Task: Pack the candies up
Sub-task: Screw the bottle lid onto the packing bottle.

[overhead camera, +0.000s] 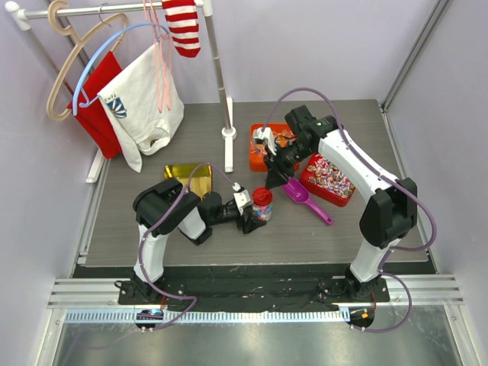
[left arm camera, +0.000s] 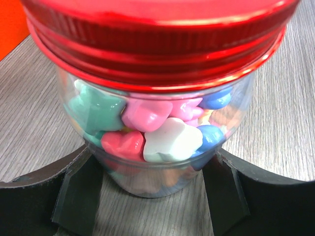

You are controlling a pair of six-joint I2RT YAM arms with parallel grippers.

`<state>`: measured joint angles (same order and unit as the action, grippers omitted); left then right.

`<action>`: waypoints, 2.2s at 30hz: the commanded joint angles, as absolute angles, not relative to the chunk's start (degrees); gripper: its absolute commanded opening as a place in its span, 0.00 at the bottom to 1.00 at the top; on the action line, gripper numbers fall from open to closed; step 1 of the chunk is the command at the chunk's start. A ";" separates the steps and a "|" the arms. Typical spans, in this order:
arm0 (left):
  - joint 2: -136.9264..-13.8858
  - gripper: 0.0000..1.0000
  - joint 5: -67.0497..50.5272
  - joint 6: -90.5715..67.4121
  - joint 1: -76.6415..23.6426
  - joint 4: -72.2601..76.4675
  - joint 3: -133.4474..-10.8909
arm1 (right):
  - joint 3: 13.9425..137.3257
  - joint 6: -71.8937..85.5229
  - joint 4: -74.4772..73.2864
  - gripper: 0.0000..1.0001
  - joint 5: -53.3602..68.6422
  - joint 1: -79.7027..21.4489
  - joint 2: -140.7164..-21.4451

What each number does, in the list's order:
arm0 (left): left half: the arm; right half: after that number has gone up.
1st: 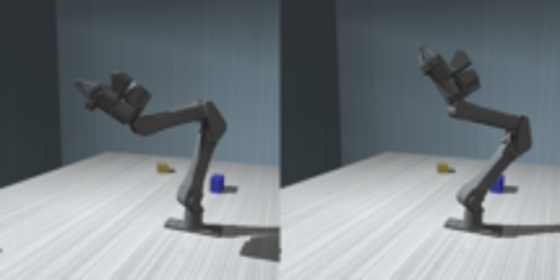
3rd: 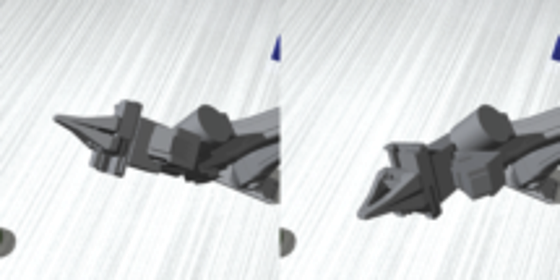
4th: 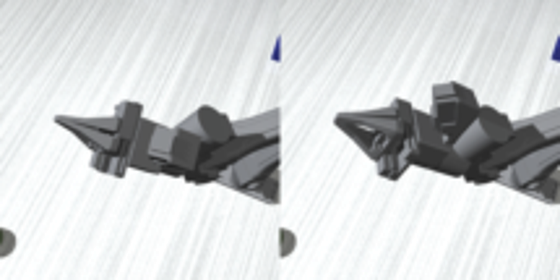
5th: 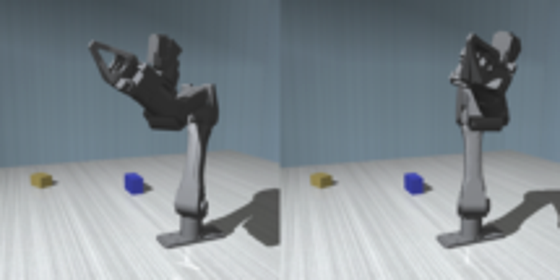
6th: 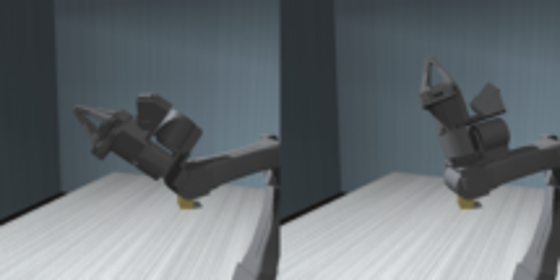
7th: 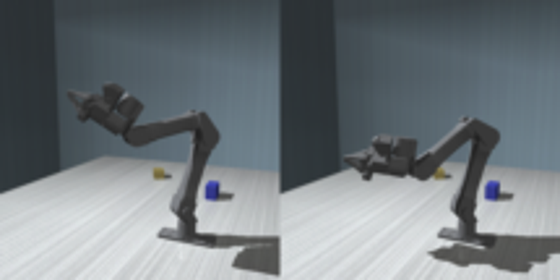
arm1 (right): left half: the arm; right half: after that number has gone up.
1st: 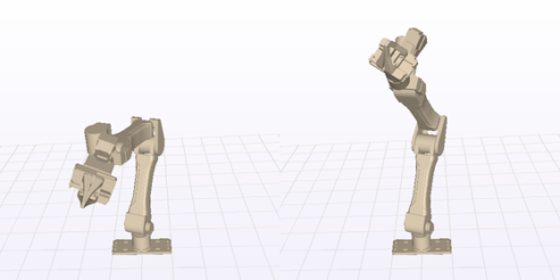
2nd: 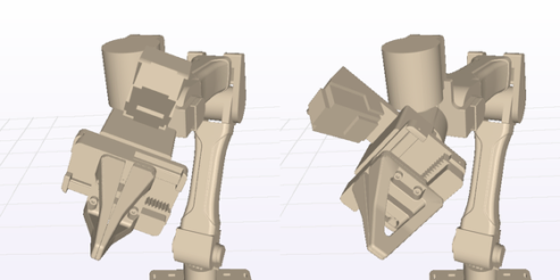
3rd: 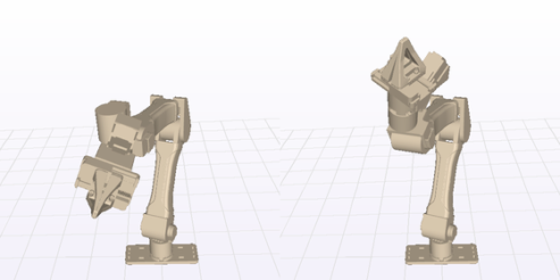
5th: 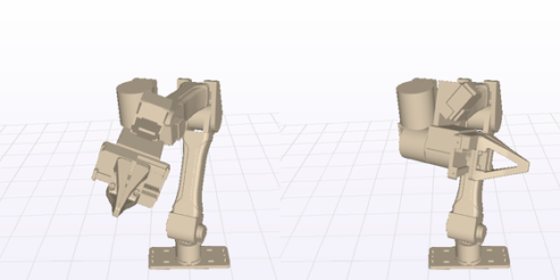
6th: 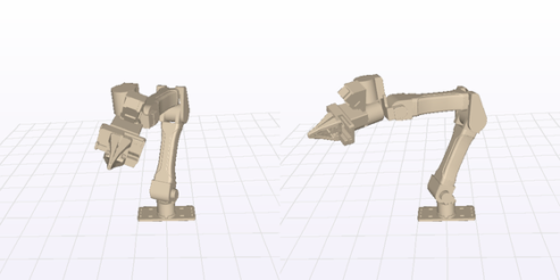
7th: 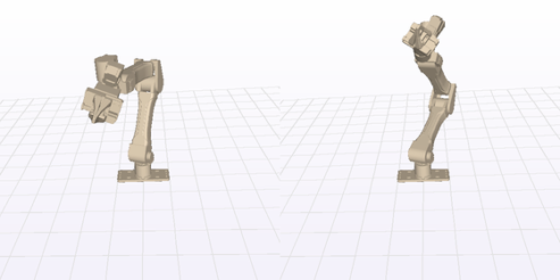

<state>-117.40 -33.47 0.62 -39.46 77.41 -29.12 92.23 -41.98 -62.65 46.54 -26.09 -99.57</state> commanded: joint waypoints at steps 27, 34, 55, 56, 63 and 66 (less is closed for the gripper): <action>-118.48 0.36 -31.90 0.26 -38.85 88.51 -29.88 | 93.34 -45.70 -64.86 0.19 47.64 -28.04 -106.26; -118.48 0.36 -31.82 0.26 -38.76 88.51 -29.97 | 89.40 -46.49 -65.30 0.16 46.94 -26.37 -102.48; -118.56 0.35 -31.90 0.26 -38.76 88.33 -30.06 | 87.71 -46.67 -66.45 0.20 46.32 -26.19 -96.42; -118.56 0.35 -31.82 0.26 -38.76 88.33 -30.06 | 88.41 -46.15 -66.10 0.20 46.41 -26.19 -96.33; -118.65 0.35 -31.90 0.35 -38.76 88.33 -29.97 | 93.95 -40.70 -60.21 0.26 49.74 -26.63 -99.57; -118.57 0.35 -31.90 0.35 -38.67 88.33 -29.97 | 95.96 -39.29 -58.36 0.34 50.71 -27.85 -103.00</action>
<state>-117.62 -33.58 0.43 -39.24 77.34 -29.54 92.05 -42.54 -62.76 47.88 -26.28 -100.18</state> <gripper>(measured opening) 0.747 0.309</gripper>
